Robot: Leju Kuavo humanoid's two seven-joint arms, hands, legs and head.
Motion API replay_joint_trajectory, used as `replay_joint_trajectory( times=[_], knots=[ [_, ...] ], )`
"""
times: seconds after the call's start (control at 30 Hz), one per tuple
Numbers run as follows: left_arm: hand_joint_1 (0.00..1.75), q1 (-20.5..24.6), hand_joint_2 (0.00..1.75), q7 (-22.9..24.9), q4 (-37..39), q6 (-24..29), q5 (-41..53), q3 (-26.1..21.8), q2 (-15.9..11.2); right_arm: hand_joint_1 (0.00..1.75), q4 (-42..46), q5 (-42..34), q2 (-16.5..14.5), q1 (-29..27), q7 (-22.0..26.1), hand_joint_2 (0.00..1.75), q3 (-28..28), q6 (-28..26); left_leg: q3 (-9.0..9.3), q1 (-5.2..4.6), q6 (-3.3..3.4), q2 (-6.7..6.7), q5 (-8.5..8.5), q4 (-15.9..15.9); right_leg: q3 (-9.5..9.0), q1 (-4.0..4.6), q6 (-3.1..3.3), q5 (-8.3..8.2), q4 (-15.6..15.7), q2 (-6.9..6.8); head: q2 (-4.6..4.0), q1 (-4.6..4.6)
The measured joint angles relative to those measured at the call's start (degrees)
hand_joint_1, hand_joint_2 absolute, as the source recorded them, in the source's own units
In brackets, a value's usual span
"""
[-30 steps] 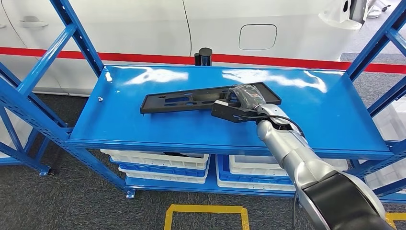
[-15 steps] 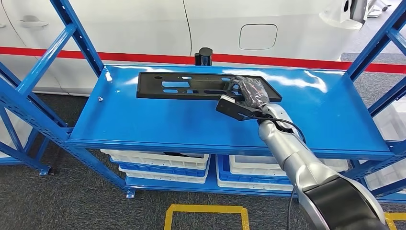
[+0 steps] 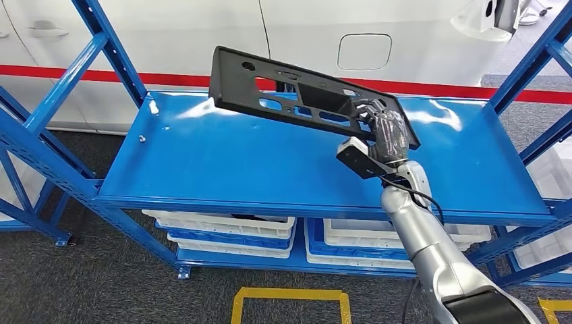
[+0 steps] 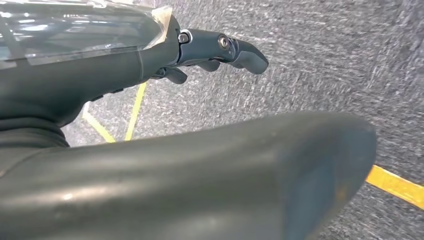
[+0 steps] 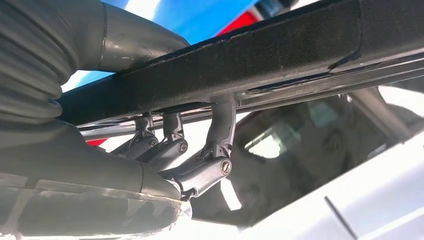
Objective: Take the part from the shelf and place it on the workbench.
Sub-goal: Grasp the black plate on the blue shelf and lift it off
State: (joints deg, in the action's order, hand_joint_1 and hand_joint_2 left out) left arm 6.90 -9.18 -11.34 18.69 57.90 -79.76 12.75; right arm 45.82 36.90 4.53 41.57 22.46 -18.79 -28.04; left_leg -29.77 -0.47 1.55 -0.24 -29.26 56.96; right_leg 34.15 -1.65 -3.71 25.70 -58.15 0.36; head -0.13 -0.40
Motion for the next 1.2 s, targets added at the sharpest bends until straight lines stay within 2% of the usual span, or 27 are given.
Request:
replay_joint_trajectory(
  times=[0.3, 0.47, 0.6, 0.73, 1.2],
  knots=[
    [0.0, 0.01, 0.0, -6.41, 0.0, -0.95, -1.43, -0.45, -0.17, 1.75, 8.06, -1.33, 2.59, -7.25, 0.93, 1.75, 4.01, -0.36, -0.03, 0.0, 0.0, -0.02, -0.01, 0.0, 0.02, 0.0, 0.0, 0.0, 0.02, -0.03, 0.0, 0.0],
    [0.0, 0.02, 0.0, -7.22, 0.0, -1.38, -0.07, 0.13, -0.33, 1.75, 11.14, -0.72, 3.42, -9.92, 0.57, 1.75, 5.68, -0.31, -0.04, 0.0, 0.0, -0.01, -0.01, 0.0, 0.02, 0.0, 0.0, 0.0, 0.02, -0.02, 0.0, 0.01],
    [0.0, 0.01, 1.75, -7.77, 0.0, -1.58, 0.62, 0.63, -0.44, 1.75, 12.4, -0.58, 3.89, -10.98, 0.34, 1.75, 6.43, -0.27, -0.04, 0.0, 0.0, -0.01, -0.01, 0.0, 0.01, 0.0, 0.0, 0.0, 0.02, -0.02, 0.0, 0.01],
    [0.0, 0.0, 0.0, -8.06, 0.0, -2.49, 1.31, 1.22, -0.67, 1.75, 13.68, -0.08, 4.28, -12.14, 0.19, 1.75, 7.23, -0.2, -0.03, 0.0, 0.0, -0.02, -0.01, 0.0, 0.02, 0.0, 0.0, 0.0, 0.02, -0.03, 0.0, 0.01],
    [0.0, 0.0, 0.0, -6.85, 0.0, -1.42, 2.3, 2.56, -0.94, 1.75, 15.38, -0.26, 5.49, -15.05, 1.02, 1.75, 9.46, 0.16, -0.05, 0.0, 0.01, -0.01, -0.01, 0.0, 0.01, 0.0, 0.0, 0.0, 0.02, -0.02, 0.0, 0.0]
  ],
)
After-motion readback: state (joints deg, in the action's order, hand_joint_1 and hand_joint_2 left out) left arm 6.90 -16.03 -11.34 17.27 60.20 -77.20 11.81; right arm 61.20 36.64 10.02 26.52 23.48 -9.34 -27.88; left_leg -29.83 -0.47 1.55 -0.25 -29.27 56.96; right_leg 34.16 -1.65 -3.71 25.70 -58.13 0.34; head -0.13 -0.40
